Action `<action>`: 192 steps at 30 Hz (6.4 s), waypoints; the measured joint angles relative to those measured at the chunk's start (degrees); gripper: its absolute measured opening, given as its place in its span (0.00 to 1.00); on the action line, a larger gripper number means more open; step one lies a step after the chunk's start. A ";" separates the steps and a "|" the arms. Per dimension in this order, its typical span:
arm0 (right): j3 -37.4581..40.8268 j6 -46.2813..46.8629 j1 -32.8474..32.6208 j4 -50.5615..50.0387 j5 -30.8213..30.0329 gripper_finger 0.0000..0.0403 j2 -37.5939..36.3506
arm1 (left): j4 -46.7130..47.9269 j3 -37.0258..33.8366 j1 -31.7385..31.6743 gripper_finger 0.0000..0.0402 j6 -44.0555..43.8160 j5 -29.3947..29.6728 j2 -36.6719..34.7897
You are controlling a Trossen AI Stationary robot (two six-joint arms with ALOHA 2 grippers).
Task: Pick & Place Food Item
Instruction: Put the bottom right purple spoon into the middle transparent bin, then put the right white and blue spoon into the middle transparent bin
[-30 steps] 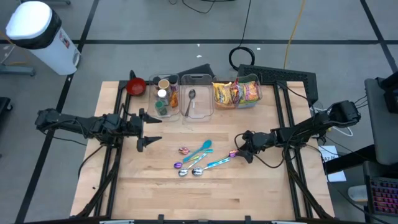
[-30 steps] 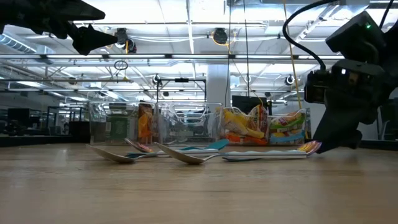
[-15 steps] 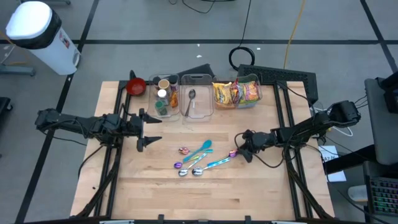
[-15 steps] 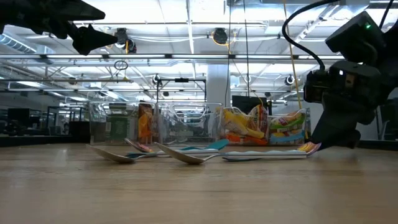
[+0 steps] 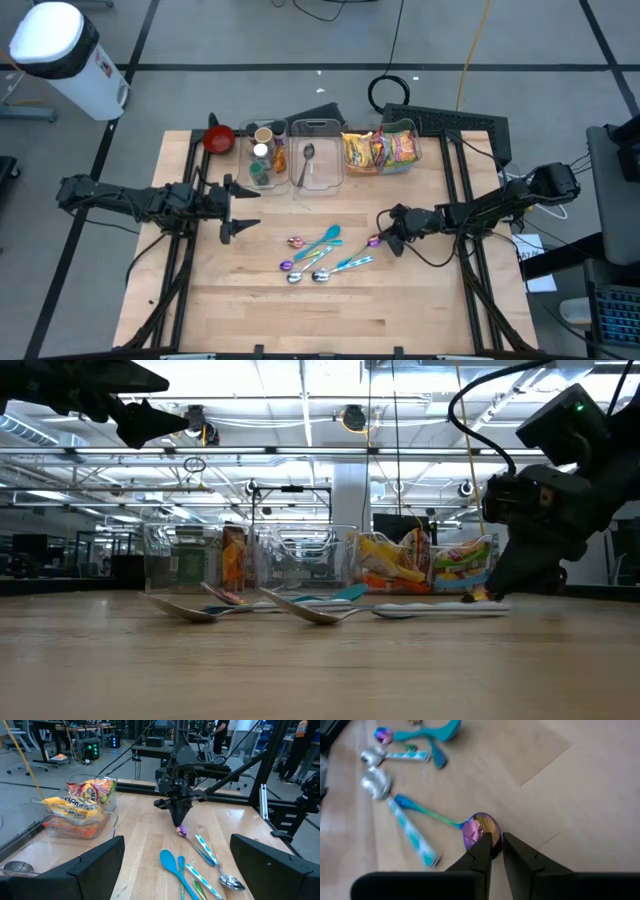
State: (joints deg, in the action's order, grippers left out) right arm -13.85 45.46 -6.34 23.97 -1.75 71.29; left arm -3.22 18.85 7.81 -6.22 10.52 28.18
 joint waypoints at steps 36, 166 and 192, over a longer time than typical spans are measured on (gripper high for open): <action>0.00 -23.09 0.97 18.45 -13.49 0.01 0.00 | 0.00 0.00 -0.01 0.91 0.00 0.00 0.00; -37.16 -44.47 -12.49 -22.01 -0.95 0.57 28.62 | 0.00 0.02 -0.02 0.91 0.00 0.02 -0.02; -37.06 -42.07 -11.40 -29.93 -1.56 0.05 26.86 | 0.00 0.02 0.00 0.91 0.00 0.02 0.00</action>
State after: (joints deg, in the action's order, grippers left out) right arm -50.91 3.39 -17.74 -5.96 -3.31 98.14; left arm -3.22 18.87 7.81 -6.22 10.55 28.18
